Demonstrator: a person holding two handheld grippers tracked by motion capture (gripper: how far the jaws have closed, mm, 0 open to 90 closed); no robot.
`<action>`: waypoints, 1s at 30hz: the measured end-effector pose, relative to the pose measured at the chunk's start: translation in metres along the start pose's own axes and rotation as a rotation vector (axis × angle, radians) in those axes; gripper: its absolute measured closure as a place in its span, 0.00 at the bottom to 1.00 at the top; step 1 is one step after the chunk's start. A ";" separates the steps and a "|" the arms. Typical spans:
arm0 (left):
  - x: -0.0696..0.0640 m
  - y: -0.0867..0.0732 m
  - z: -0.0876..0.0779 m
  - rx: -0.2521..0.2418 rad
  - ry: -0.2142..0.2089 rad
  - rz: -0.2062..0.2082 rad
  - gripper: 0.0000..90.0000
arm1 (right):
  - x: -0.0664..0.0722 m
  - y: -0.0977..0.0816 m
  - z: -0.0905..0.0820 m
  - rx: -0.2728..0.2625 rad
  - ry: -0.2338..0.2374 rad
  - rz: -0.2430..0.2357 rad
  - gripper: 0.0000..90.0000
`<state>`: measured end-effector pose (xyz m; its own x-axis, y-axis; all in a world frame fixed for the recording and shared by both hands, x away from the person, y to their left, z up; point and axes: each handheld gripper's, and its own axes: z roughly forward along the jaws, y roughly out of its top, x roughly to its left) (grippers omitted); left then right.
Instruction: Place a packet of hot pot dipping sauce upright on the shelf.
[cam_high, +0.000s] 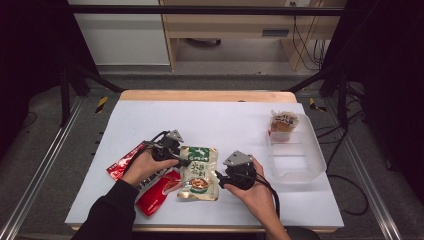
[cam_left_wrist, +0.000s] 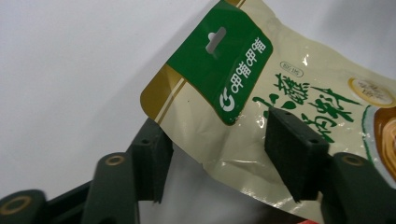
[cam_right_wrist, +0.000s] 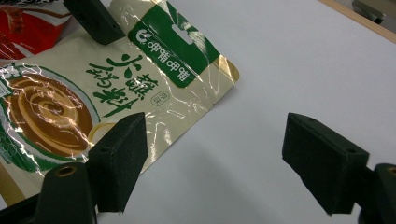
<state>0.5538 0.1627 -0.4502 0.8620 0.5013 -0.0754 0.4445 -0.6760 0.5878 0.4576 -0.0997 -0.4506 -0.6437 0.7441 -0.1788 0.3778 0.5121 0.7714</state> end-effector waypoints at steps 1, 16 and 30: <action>-0.001 0.000 -0.001 -0.002 0.006 -0.001 0.56 | 0.000 0.000 0.000 0.001 0.000 -0.003 0.25; -0.014 -0.001 -0.013 -0.034 0.075 0.004 0.99 | -0.001 0.000 -0.001 0.002 -0.008 0.000 0.25; -0.018 -0.001 -0.027 -0.077 0.079 0.016 1.00 | -0.002 0.000 -0.001 0.007 -0.005 -0.004 0.24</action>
<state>0.5311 0.1690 -0.4282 0.8457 0.5336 -0.0033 0.4080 -0.6427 0.6484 0.4582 -0.1011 -0.4500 -0.6418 0.7443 -0.1844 0.3802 0.5177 0.7665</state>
